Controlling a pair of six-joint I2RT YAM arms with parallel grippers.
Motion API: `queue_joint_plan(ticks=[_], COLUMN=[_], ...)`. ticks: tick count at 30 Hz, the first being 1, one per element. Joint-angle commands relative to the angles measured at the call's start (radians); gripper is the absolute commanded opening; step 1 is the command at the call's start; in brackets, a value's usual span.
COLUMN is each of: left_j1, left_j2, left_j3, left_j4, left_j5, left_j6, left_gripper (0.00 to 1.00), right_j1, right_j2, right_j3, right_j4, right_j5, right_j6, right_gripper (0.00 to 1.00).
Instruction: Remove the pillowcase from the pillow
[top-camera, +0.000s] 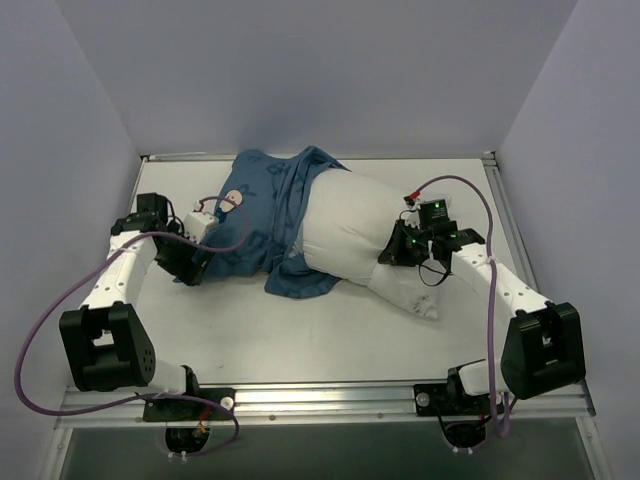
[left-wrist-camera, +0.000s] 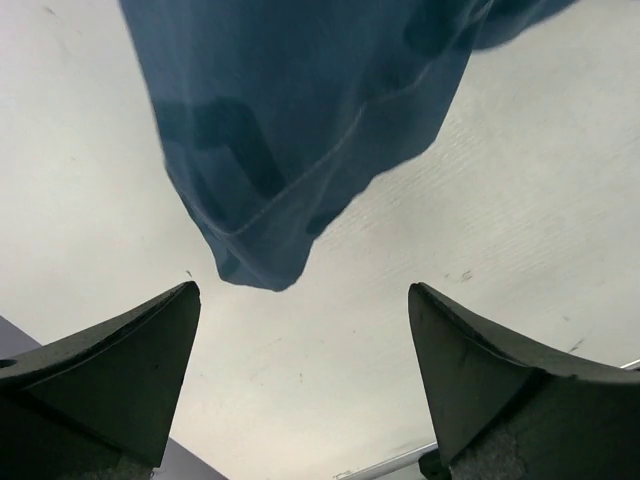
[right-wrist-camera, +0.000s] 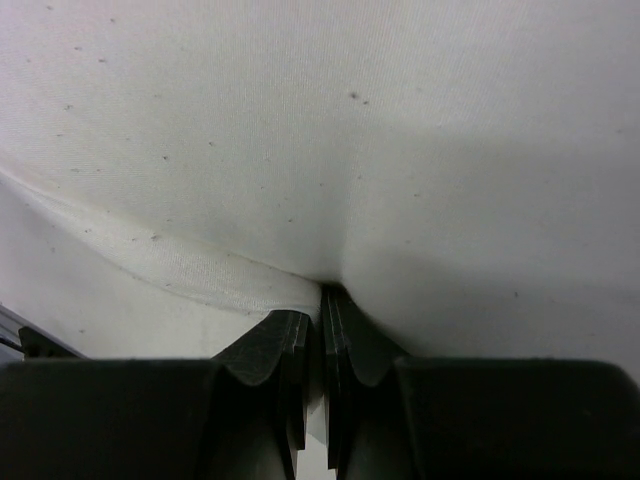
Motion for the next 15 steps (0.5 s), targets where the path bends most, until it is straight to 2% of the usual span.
queue_joint_plan(ticks=[1, 7, 11, 12, 13, 15], left_j1=[0.008, 0.005, 0.005, 0.003, 0.004, 0.009], left_j2=[-0.041, 0.046, 0.142, 0.157, 0.181, 0.192], left_j3=[-0.067, -0.043, -0.066, -0.075, -0.078, -0.075], left_j4=[0.074, 0.186, 0.290, 0.321, 0.327, 0.347], left_j5=[-0.076, -0.008, -0.039, -0.045, -0.046, -0.053], left_j6=[0.089, 0.022, -0.031, -0.041, -0.046, -0.075], left_gripper=[0.94, 0.94, 0.94, 1.00, 0.84, 0.41], right_j1=[-0.018, -0.023, -0.030, -0.033, -0.041, -0.056], right_j2=[0.036, 0.041, 0.036, 0.039, 0.039, 0.042], right_j3=[0.012, 0.003, 0.001, 0.001, 0.003, 0.003], right_j4=[-0.040, -0.031, -0.029, -0.029, -0.029, -0.029], right_j5=[0.034, 0.034, 0.037, 0.042, 0.045, 0.051], right_j6=[-0.032, -0.032, -0.030, -0.030, -0.032, -0.035], right_gripper=[0.00, 0.00, 0.00, 0.00, 0.00, 0.00])
